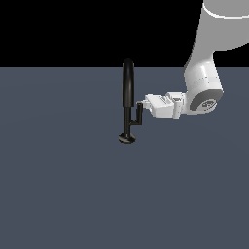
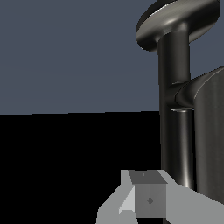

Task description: Turn on the faucet by rotating a designated handle.

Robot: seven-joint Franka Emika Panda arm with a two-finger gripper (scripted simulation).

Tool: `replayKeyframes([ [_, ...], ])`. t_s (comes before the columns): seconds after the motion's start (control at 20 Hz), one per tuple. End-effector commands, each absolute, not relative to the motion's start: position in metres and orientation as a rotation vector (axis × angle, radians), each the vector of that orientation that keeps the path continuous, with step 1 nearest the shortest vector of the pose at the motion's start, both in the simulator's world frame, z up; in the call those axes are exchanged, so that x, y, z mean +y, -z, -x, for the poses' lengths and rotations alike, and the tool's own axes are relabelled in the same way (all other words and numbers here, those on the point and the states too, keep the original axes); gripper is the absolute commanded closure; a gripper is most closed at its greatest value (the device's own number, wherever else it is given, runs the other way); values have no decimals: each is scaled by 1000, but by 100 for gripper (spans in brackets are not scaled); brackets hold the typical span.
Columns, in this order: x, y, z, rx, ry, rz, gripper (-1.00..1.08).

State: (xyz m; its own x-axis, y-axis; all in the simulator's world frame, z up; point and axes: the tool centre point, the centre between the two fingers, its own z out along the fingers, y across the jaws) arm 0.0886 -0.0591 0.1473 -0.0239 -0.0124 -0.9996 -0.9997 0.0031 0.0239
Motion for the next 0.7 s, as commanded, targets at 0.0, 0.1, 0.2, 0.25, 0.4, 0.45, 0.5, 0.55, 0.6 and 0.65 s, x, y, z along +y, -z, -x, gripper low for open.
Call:
replayKeyframes([
  [0.0, -58, -143, -89, 1242, -1222, 1184, 108],
  [0.1, -58, -142, -89, 1242, -1223, 1180, 108],
  [0.2, -58, -142, -89, 1242, -1223, 1180, 108],
  [0.25, -58, -142, -89, 1242, -1223, 1180, 108],
  [0.4, -58, -144, -85, 1242, -1224, 1181, 108],
  [0.45, -58, -145, -83, 1242, -1224, 1181, 108],
  [0.5, -57, -145, -81, 1242, -1224, 1181, 108],
  [0.55, -57, -146, -79, 1242, -1224, 1181, 108],
  [0.6, -57, -147, -77, 1242, -1224, 1181, 108],
  [0.65, -57, -148, -75, 1242, -1224, 1181, 108],
])
